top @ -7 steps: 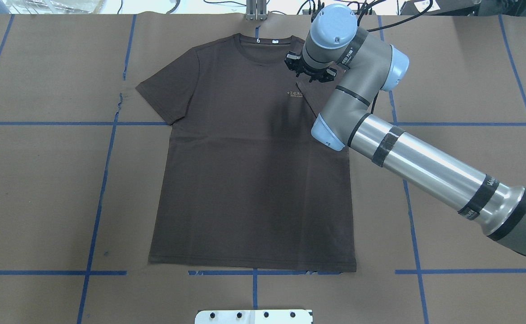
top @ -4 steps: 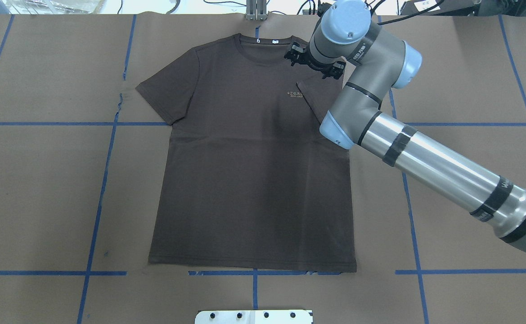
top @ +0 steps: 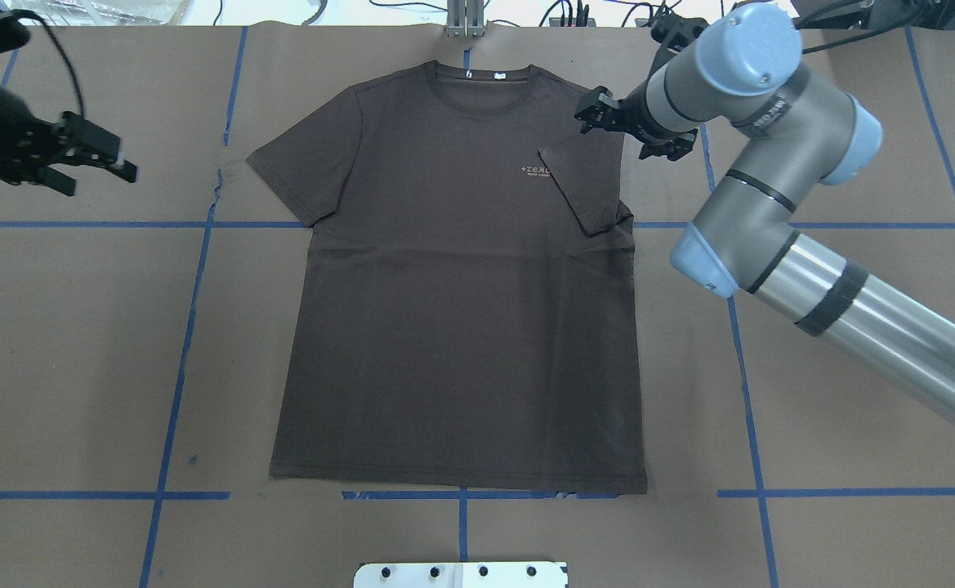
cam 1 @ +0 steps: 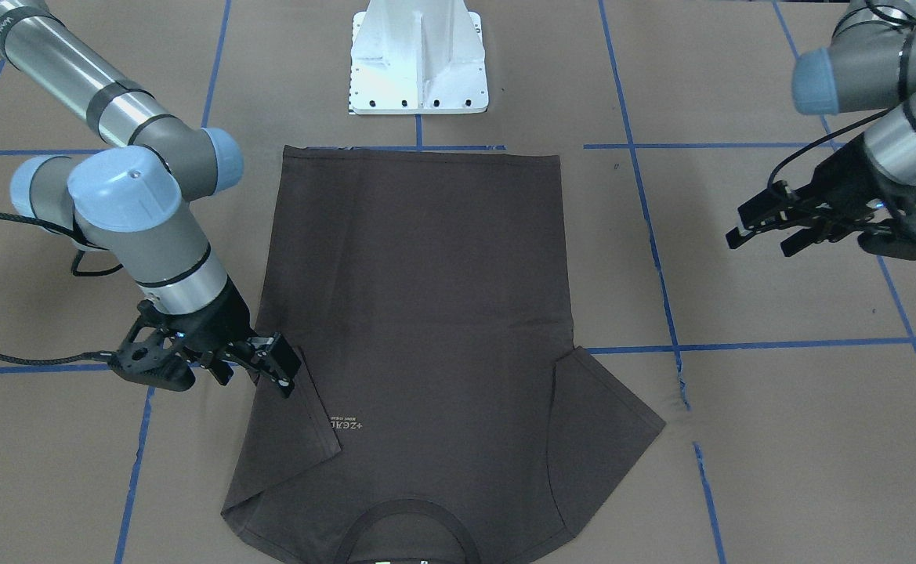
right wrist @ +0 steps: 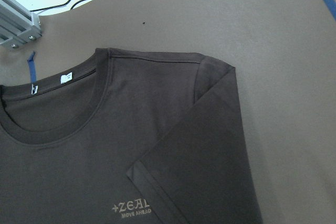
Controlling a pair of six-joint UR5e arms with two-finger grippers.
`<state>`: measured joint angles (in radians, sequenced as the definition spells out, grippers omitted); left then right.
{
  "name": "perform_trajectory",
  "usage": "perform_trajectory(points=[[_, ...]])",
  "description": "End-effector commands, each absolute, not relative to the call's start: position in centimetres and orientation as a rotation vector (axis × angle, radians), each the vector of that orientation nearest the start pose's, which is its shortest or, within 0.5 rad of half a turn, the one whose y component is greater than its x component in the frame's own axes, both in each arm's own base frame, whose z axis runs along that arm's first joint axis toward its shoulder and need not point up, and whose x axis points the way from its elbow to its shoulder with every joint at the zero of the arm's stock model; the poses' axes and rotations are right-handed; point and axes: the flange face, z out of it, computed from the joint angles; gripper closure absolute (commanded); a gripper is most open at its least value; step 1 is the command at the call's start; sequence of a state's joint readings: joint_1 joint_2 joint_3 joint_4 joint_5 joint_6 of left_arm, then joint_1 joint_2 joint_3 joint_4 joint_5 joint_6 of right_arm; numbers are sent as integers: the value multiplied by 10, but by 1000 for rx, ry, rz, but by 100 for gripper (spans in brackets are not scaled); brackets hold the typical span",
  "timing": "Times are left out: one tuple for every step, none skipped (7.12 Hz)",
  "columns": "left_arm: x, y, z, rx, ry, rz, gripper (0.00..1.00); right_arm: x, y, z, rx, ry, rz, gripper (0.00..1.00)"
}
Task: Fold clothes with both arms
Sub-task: 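Move the left gripper to the sleeve nearest it while the right arm draws back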
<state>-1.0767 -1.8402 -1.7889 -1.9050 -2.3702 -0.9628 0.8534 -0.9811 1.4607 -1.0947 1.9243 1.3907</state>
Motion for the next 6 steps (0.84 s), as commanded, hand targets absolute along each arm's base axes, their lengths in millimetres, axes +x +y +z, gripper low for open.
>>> perform_trajectory(points=[[271,-543,354,92,1021,-166,0,-337,-583,311,166,-1042,438,0],[274,-549,347,136,1033,-153,0,-318,-581,329,154,-1040,397,0],[296,-569,356,120,1013,-151,0,-289,-587,321,164,-1059,392,0],[322,-612,346,146,976,-180,0,-272,-594,325,187,-1050,387,0],[344,-615,363,171,910,-196,0,-272,-594,333,194,-1037,369,0],[369,-622,381,176,851,-209,1,-270,-591,338,192,-1035,362,0]])
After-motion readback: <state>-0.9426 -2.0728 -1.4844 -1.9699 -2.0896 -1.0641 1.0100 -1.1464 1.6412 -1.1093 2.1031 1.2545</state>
